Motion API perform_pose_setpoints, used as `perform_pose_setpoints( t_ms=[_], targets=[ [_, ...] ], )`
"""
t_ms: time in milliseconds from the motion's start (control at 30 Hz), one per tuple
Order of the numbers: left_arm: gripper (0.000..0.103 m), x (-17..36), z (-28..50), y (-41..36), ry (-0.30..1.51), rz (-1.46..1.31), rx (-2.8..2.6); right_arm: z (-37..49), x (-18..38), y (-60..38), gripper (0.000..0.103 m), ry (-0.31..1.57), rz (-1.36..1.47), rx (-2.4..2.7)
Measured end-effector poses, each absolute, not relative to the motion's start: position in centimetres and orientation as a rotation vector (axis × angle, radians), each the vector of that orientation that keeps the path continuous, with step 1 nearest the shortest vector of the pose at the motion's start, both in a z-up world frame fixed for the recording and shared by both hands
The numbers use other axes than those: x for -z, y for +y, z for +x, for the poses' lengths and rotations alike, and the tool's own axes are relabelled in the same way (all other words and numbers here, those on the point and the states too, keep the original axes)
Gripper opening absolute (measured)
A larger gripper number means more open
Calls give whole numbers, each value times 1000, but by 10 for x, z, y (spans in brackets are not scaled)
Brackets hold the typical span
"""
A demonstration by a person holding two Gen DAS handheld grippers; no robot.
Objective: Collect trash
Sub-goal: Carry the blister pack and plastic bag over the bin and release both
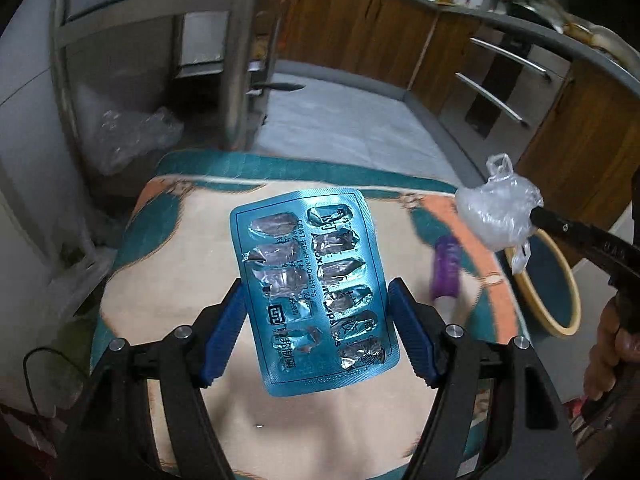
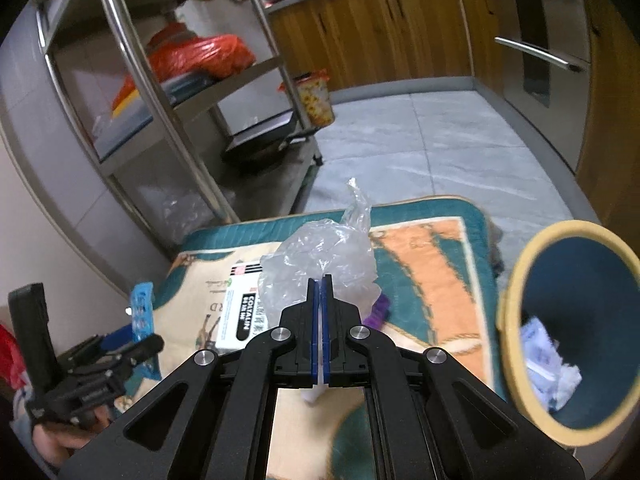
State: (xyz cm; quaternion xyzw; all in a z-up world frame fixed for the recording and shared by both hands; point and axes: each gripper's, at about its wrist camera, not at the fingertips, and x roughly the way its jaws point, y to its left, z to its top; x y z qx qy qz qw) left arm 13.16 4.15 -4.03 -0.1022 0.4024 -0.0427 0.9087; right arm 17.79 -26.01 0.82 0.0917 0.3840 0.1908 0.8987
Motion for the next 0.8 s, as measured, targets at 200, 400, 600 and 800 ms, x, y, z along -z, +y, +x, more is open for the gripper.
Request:
perform_pose_setpoints(
  t_ms=[200, 400, 600, 800],
  targets=[
    [70, 26, 131, 6, 810, -200, 166, 155, -20, -298, 2, 763, 217, -346],
    [70, 9, 130, -32, 776, -184, 258, 139, -25, -330, 2, 742, 227, -293],
    [70, 1, 130, -72, 758, -145, 346, 128, -22, -358, 2, 740, 246, -240],
    [70, 0, 132, -103, 751, -120, 409, 116, -19, -387, 2, 735, 269, -190]
  ],
)
